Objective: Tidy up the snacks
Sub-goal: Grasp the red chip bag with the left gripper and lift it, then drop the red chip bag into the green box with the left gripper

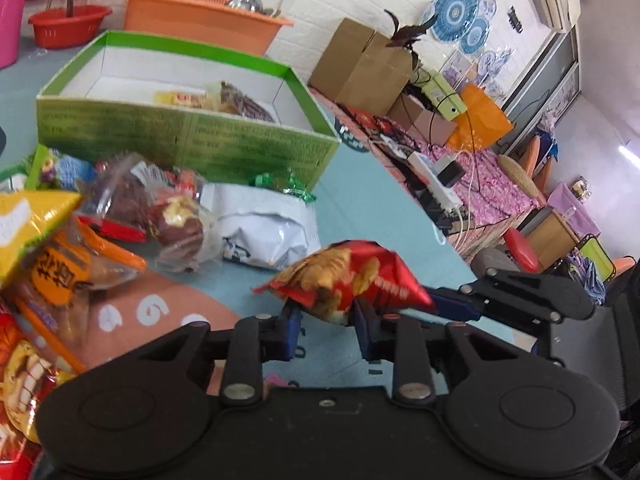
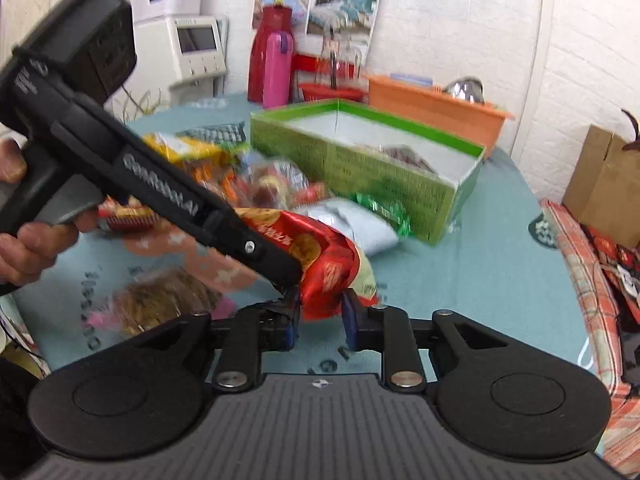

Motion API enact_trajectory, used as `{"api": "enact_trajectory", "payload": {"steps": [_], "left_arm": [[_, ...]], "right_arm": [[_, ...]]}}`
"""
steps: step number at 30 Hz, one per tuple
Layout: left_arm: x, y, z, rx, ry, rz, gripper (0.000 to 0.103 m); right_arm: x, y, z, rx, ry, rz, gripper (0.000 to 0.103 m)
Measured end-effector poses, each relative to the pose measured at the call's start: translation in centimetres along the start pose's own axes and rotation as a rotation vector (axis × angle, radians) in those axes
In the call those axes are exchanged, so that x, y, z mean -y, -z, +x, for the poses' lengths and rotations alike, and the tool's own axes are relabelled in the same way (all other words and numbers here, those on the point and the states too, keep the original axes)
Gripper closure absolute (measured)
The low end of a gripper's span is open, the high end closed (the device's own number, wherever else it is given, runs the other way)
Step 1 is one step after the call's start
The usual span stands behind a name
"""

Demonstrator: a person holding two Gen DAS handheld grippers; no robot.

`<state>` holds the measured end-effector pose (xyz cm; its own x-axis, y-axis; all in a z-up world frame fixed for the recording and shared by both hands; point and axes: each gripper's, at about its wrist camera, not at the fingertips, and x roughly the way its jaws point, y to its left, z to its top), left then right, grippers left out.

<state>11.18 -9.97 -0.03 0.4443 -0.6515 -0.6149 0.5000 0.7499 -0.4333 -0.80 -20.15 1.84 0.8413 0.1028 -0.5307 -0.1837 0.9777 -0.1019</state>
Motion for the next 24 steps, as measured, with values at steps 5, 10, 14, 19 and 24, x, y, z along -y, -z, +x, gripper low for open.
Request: {"api": "enact_trajectory", "payload": {"steps": [5, 10, 14, 19, 24], "left_arm": [[-0.6, -0.9, -1.3, 0.038, 0.0, -0.024, 0.047], [-0.9, -1.2, -3.9, 0.105, 0.008, -0.033, 0.047], [-1.6, -3.3, -5.2, 0.158, -0.015, -0.025, 0.047], [-3.6, -6.9, -5.3, 0.192, -0.058, -0.024, 0.046], [-6.6, -9.8, -4.4, 0.199, -0.085, -0.04, 0.046]], "right_arm": [[-0.4, -2.0, 0.3, 0.071, 0.019, -0.046, 0.074], [-1.3, -3.3, -0.4, 0.126, 0.001, -0.098, 0.074], [-1.3, -5.3, 0.2, 0.177, -0.001, -0.124, 0.074], [-0.2, -8.5, 3.2, 0.227, 0.003, -0.113, 0.074], [1.5, -11.3, 7.2, 0.233, -0.015, -0.063, 0.074]]}}
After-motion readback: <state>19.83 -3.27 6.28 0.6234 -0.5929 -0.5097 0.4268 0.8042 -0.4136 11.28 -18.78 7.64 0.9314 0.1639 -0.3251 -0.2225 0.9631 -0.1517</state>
